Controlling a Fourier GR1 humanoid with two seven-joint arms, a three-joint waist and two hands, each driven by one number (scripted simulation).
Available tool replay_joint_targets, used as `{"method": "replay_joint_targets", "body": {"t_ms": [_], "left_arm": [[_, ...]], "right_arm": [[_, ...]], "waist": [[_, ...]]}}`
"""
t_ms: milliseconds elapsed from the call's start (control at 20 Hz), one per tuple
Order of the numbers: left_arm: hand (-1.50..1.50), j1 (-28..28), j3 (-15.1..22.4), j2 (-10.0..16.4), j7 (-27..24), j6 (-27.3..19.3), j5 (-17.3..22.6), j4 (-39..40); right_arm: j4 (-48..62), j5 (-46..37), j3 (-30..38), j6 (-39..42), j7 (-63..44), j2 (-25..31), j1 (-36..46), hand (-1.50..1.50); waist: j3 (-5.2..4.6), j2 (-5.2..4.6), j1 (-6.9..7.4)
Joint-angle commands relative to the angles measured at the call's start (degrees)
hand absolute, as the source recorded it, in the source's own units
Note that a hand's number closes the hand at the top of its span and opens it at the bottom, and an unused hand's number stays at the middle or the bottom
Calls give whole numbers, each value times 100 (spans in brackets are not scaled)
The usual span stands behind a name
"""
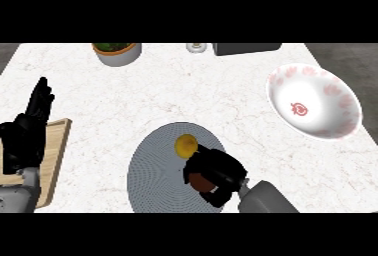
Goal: Pick the cupcake from the placemat and place it in the bowl
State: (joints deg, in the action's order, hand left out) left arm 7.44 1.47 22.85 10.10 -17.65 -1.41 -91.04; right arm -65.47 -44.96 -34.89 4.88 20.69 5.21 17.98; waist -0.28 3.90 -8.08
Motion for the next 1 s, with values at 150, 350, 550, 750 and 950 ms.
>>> {"method": "replay_joint_targets", "body": {"t_ms": [150,350,550,750,950], "left_arm": [[0,-176,10,-67,-102,-25,-3,-56],[0,-164,-51,10,-71,88,81,-112],[0,59,3,-3,-59,159,57,-64],[0,338,172,-19,131,298,-17,-167],[0,208,239,-332,-424,323,-88,142]], "right_arm": [[-2058,466,390,-494,-1211,-148,-1531,150],[-3573,297,532,-725,-2126,10,-2207,150],[-5177,123,901,-654,-2795,629,-2986,150],[-6639,385,1370,-225,-3694,733,-3365,150],[-7052,1130,2221,-39,-3903,729,-3405,150]], "waist": [[0,-144,-82],[-1,-192,82],[12,-289,289],[23,-350,567],[26,-381,724]]}}
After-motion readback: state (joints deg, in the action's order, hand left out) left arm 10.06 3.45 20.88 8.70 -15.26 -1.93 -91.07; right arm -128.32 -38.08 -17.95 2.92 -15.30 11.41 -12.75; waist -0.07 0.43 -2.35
